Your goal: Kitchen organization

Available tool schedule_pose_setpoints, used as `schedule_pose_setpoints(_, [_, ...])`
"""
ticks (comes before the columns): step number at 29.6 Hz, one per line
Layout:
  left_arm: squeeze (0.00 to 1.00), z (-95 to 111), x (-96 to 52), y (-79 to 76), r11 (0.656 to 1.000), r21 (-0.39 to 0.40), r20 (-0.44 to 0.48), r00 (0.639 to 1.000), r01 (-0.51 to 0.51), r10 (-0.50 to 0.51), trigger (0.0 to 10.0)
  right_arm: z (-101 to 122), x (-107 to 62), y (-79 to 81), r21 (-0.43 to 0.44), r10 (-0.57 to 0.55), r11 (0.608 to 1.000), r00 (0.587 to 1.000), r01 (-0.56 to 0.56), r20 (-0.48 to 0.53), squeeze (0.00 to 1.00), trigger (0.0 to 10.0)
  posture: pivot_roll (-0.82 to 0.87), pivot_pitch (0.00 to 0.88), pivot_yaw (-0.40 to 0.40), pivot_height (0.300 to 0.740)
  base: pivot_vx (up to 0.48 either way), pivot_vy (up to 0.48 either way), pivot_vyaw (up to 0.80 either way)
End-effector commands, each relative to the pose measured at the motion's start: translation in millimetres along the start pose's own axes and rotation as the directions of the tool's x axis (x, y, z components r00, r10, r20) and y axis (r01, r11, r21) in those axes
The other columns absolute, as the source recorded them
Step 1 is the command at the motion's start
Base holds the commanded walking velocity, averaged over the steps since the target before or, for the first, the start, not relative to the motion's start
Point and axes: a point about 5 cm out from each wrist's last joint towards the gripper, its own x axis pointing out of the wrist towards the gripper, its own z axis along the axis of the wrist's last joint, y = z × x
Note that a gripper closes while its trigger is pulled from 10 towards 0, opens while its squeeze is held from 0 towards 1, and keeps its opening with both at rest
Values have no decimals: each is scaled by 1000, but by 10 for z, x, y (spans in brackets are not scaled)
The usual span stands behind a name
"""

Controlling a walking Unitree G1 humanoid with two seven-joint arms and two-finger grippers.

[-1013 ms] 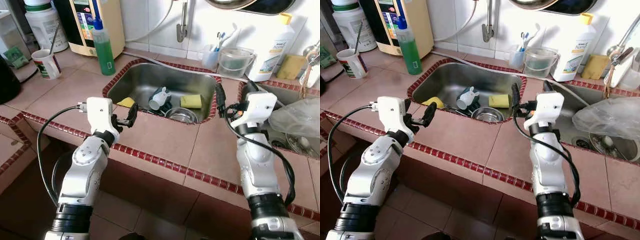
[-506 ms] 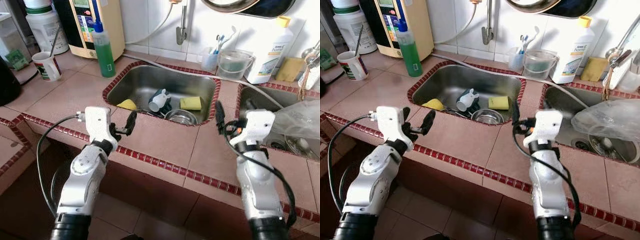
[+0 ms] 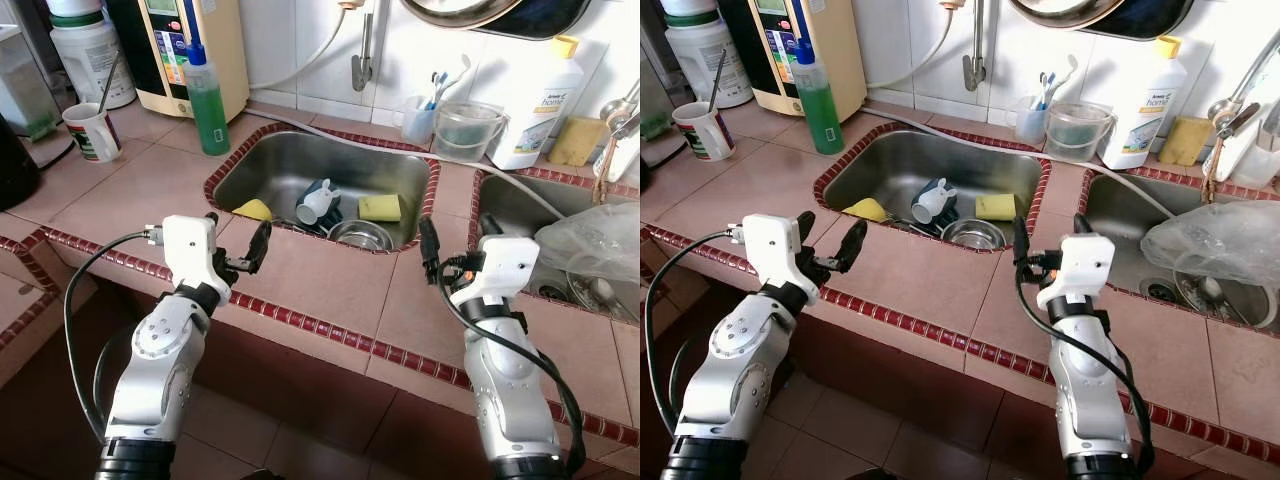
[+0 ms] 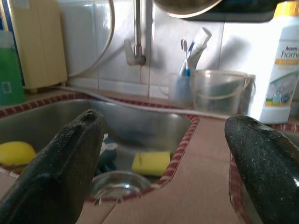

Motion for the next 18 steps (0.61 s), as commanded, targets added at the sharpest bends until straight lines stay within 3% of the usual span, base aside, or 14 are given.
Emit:
schedule_pose_setpoints(1, [0,-19,-21,-24,1000,17,-4,1000,17,-17,10000,65,-11,35,0,13,1000,1000,-13,18,0,10000,-132,0,38,711,0,0,0])
schedule_pose_setpoints(5, [0,-12,-12,-58,1000,12,-1,1000,24,-24,10000,71,-19,35,1,9,1000,1000,-9,17,0,10000,-135,0,38,711,0,0,0])
schedule_pose_setpoints(18, [0,15,-10,-113,999,30,19,999,46,-46,10000,80,-18,24,6,2,1000,1000,-2,17,0,10000,-125,0,27,711,-293,0,0])
